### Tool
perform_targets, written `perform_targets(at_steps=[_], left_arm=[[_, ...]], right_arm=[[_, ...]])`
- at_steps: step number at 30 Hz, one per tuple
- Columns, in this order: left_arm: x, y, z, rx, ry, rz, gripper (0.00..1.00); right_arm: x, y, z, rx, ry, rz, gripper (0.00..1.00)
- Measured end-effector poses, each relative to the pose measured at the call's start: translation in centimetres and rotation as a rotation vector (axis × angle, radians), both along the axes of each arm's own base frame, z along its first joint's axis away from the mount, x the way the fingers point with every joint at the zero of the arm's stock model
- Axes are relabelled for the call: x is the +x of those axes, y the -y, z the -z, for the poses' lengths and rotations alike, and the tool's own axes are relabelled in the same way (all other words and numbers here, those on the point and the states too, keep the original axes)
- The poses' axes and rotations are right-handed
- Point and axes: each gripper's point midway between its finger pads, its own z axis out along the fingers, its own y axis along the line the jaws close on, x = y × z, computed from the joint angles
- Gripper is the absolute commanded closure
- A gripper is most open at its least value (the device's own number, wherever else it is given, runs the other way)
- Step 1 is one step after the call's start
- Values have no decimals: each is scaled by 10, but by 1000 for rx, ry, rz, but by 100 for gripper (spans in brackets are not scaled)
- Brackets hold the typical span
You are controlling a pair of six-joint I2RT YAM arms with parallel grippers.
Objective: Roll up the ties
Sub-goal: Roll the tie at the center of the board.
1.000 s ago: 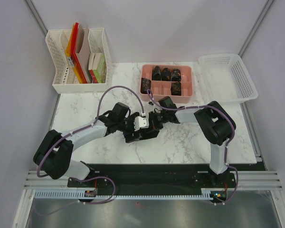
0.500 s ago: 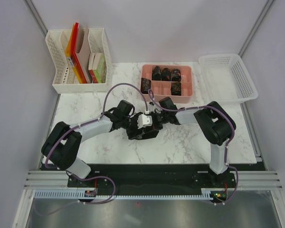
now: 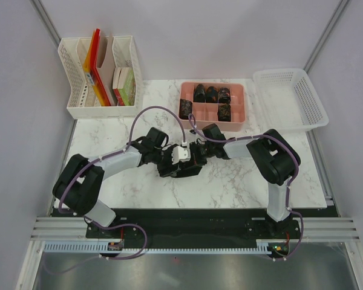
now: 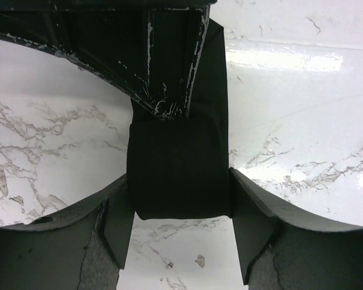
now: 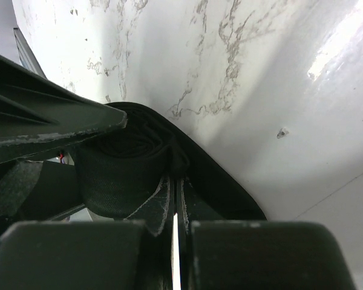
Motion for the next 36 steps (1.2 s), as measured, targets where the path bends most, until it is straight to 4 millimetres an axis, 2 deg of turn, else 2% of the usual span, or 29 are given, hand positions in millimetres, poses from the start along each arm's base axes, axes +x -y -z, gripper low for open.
perform_targets(at_steps=[6,16,23,36], left_arm=[[-1,-1,-3,-8,-7,1,47],[-3,18,-18,-34,-17,28,49],[-1,35,-11,-8,-34,28,51],[-3,32,-3,58,-44,-21,57]], right_arm=[[0,0,0,0,-1,1,100],[0,-1,0,0,-15,15,100],[0,-1,-1,2,-49,43,100],[-8,-6,-1,60,-112,78,100]])
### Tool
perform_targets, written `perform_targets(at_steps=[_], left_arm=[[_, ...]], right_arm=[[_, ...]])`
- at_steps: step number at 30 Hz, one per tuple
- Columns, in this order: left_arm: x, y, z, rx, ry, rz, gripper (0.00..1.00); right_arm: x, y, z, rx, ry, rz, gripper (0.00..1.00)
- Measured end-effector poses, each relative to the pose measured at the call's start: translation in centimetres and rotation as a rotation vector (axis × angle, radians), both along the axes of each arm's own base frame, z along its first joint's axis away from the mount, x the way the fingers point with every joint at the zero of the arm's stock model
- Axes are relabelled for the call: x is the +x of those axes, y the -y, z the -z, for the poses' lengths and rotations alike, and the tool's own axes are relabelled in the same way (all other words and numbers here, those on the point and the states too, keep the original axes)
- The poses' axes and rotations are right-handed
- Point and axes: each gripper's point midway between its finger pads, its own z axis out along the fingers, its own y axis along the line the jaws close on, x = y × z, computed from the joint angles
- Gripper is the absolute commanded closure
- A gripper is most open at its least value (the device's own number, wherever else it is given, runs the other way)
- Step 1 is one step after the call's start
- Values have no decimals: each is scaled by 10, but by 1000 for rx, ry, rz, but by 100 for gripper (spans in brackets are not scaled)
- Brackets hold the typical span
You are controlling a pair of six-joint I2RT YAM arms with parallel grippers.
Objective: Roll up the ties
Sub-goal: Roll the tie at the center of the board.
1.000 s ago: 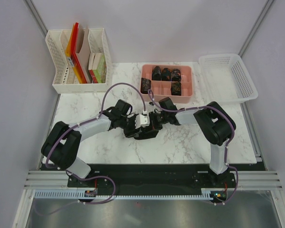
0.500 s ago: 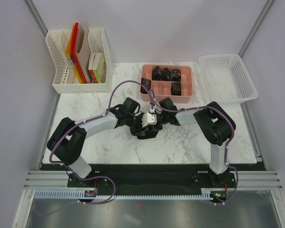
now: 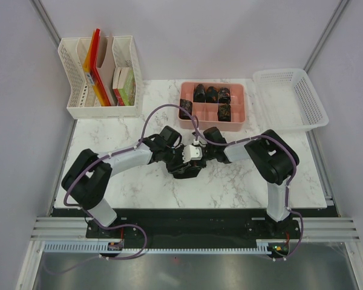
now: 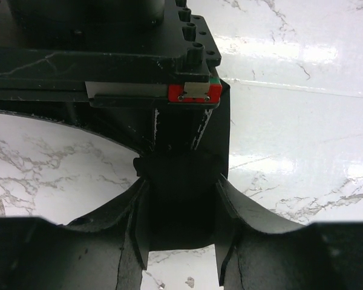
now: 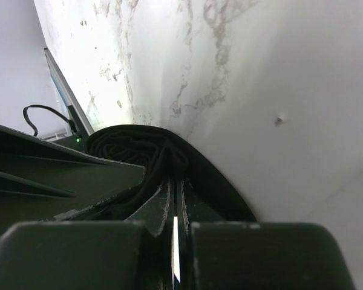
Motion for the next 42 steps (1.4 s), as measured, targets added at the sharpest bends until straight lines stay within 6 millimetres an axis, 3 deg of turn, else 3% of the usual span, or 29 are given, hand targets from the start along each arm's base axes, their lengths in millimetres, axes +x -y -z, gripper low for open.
perform_targets(at_steps=[6,14,17,22,42], left_arm=[[-6,-11,4,32,-13,-37,60],[-6,-14,11,51,-28,-65,65],[-6,-14,16,66,-33,-76,68],[-5,-12,20,81,-45,-96,73],[-4,-10,30,138,-57,-107,80]], right_arm=[[-6,-12,2,31,-23,-32,95],[-5,-11,1,10,-22,-61,91],[-5,-9,1,-3,-26,-72,89],[-3,-4,0,-27,-46,-76,75],[17,16,-13,-48,-53,-10,64]])
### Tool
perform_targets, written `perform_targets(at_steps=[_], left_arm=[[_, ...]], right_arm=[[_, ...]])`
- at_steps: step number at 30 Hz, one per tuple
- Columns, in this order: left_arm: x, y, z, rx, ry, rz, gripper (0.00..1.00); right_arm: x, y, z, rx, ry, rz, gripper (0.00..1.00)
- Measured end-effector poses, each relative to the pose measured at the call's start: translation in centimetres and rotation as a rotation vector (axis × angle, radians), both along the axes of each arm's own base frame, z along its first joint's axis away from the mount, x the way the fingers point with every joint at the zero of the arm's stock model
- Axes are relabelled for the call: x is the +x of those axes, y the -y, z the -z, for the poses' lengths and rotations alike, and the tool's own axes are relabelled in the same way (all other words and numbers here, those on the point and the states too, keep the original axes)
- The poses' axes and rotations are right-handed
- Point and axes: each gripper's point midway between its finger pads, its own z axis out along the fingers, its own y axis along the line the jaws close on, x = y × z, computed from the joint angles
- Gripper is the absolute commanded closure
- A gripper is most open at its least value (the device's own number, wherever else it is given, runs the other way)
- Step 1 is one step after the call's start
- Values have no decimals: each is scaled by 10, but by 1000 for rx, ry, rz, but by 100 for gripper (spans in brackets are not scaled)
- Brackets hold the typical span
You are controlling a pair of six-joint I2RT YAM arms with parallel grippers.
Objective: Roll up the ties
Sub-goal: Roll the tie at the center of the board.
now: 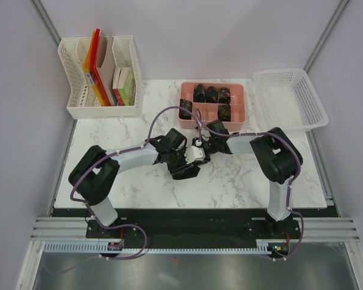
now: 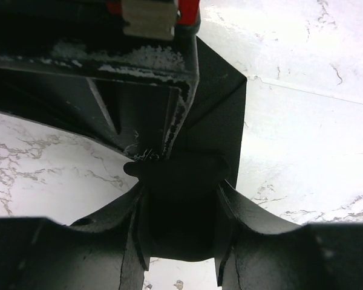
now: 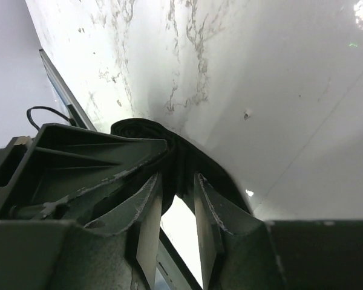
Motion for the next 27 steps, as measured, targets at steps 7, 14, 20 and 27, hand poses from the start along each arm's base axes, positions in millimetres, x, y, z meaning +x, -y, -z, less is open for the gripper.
perform_targets(at_steps=[7,14,20,27], left_arm=[[0,0,0,2,-2,1,80],[0,0,1,2,-3,1,79],[0,1,1,2,-3,2,79],[-1,2,1,-4,-6,6,79]], right_arm=[[0,1,-9,34,8,49,63],[-3,2,-10,70,-13,89,61],[-10,-3,-34,143,-20,59,61],[-18,-6,-39,168,-28,46,59]])
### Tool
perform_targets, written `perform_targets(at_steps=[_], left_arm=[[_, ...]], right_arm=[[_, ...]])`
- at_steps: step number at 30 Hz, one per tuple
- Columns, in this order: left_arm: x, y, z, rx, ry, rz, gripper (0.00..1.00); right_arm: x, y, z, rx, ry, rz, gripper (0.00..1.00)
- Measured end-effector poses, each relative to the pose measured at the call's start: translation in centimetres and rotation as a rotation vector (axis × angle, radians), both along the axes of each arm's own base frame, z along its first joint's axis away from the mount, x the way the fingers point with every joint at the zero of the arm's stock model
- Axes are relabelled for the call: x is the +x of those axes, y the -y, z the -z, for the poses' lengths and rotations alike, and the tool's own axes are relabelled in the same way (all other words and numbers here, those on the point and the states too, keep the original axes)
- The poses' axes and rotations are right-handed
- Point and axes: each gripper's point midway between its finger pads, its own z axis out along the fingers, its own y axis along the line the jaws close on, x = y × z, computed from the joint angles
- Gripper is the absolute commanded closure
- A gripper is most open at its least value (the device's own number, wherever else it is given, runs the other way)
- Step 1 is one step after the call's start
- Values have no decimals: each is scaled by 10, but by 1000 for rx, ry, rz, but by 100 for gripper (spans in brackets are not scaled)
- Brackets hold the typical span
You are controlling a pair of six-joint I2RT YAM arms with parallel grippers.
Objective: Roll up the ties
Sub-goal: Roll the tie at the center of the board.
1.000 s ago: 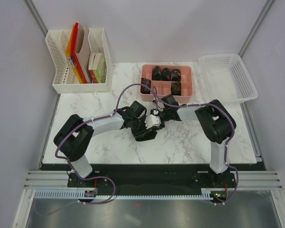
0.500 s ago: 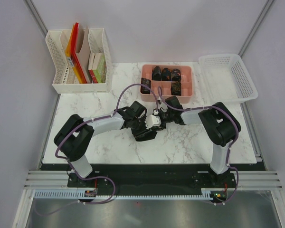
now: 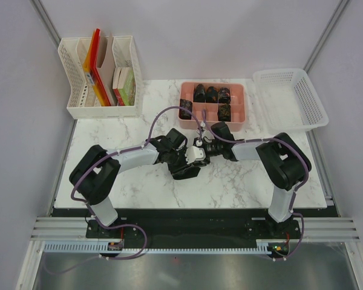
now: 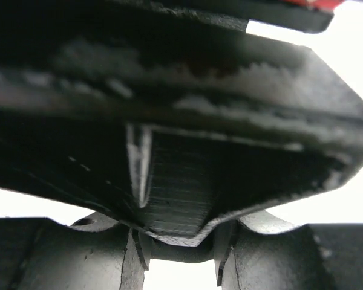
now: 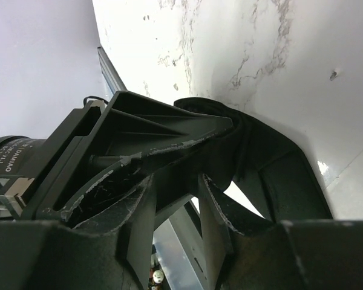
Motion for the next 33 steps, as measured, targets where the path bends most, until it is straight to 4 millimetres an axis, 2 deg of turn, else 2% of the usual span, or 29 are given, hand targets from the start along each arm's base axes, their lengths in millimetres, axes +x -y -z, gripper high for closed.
perform_targets(at_steps=[9,15,19,26,33], left_arm=[[0,0,0,1,-1,0,79],[0,0,0,1,0,0,78],[0,0,0,-1,1,0,82],[0,0,0,-1,1,0,82],[0,0,0,-1,1,0,80]], right_arm=[[-2,-2,7,-17,41,-20,61],[-3,6,24,-82,63,-28,66],[-2,6,26,-96,68,-40,64],[-1,7,27,-110,77,-46,61],[-2,5,26,-101,71,-55,91]])
